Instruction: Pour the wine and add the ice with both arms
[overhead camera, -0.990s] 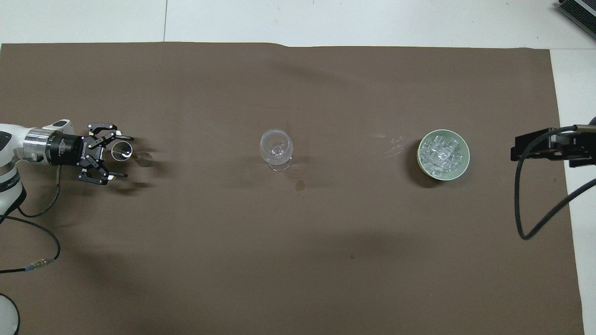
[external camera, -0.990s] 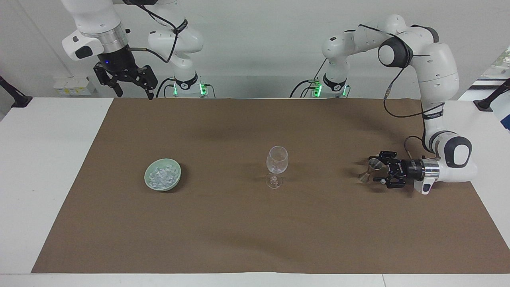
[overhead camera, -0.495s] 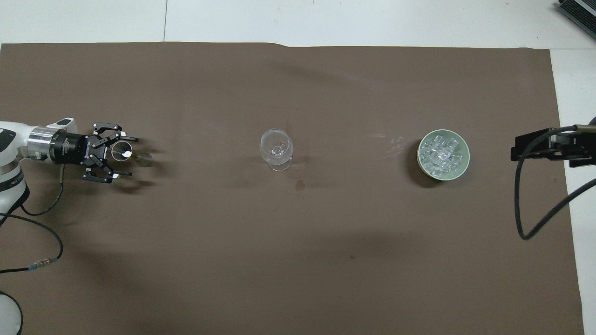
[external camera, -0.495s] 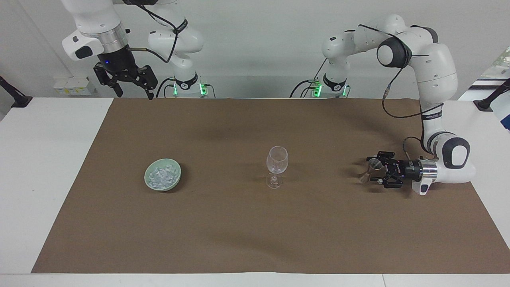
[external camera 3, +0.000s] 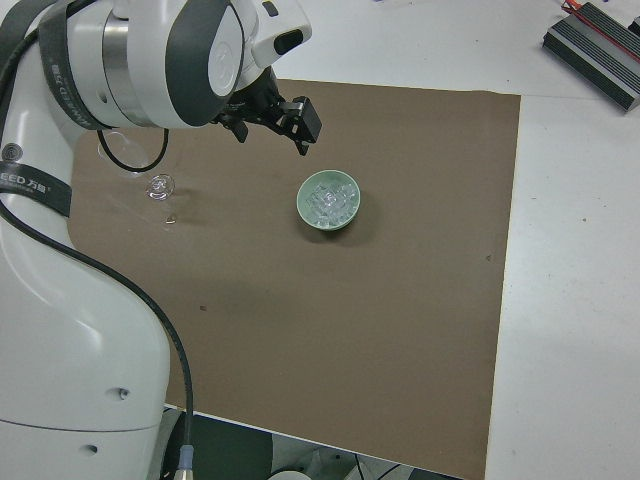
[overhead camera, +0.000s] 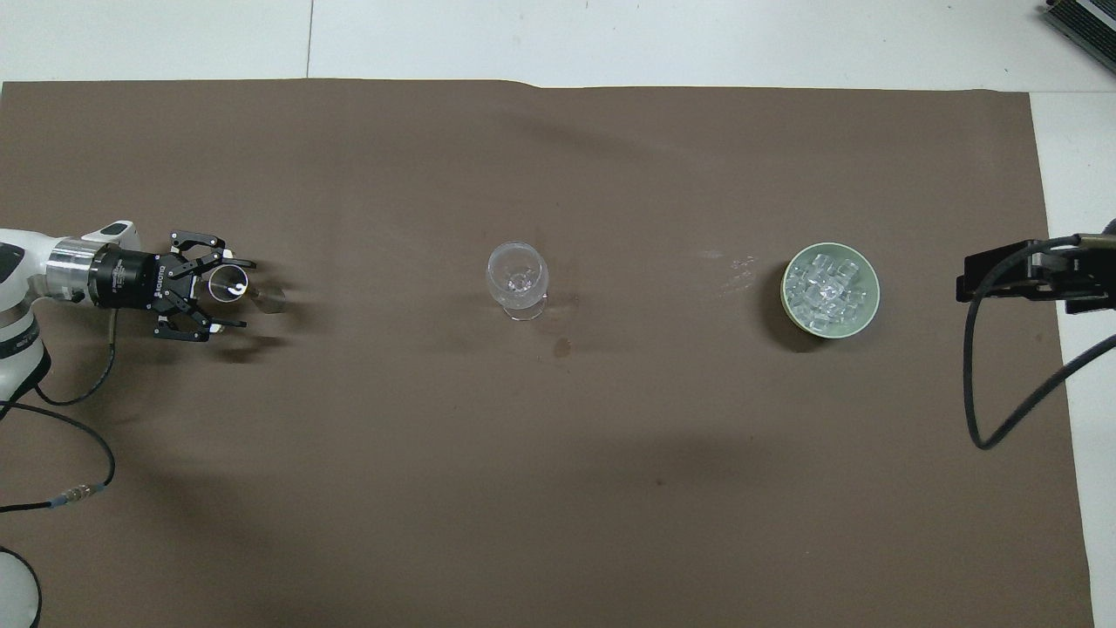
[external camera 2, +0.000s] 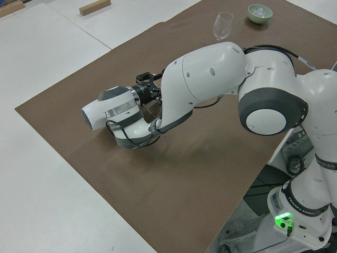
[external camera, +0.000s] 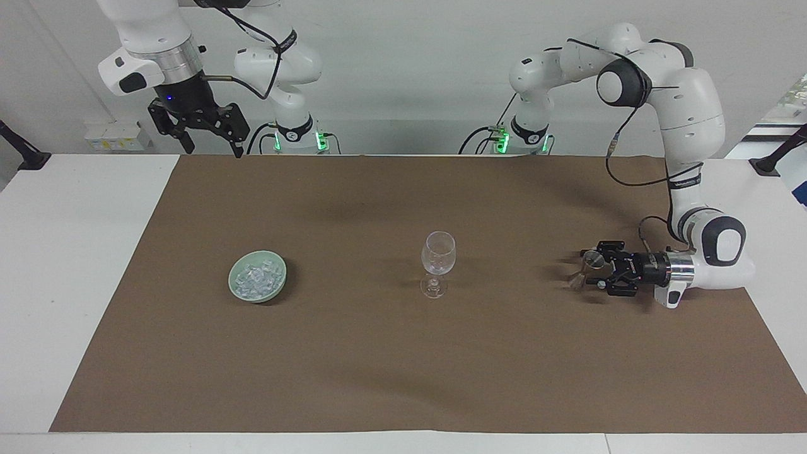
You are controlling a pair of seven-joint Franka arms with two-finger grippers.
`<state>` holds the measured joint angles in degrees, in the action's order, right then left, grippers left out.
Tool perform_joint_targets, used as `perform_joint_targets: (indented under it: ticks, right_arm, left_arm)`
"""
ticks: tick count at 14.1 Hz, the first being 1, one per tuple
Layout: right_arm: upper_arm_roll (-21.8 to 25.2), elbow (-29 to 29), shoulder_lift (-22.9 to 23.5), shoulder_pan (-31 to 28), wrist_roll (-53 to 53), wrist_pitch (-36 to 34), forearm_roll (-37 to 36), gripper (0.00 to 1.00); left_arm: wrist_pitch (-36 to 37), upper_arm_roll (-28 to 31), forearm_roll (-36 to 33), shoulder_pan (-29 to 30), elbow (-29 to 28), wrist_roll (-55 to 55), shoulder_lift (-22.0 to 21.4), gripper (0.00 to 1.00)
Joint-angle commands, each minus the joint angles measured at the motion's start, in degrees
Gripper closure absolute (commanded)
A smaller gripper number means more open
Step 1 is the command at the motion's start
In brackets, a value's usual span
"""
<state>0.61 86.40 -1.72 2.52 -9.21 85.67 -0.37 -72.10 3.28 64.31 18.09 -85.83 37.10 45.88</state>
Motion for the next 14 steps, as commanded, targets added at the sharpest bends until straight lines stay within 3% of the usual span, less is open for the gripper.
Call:
perform_joint_targets:
  ticks: [1, 5, 12, 14]
  right_arm:
    - [-0.09, 0.09, -0.21, -0.59, 1.39, -0.15, 0.11, 0.00]
    - [-0.09, 0.09, -0.21, -0.59, 1.39, -0.15, 0.11, 0.00]
    - [-0.09, 0.09, -0.21, -0.59, 1.39, -0.15, 0.11, 0.00]
    - [-0.09, 0.09, -0.21, -0.59, 1.48, -0.15, 0.11, 0.00]
  left_arm:
    - [-0.50, 1.02, 0.20, -0.87, -0.66, -0.80, -0.97, 0.17]
    - [-0.50, 1.11, 0.20, -1.22, -0.74, -0.80, -0.97, 0.31]
    - [-1.11, 1.20, -1.11, -1.13, -0.57, -0.80, -0.97, 0.36]
    - [-1.29, 1.11, -1.38, -1.13, -0.57, -0.62, -0.97, 0.44]
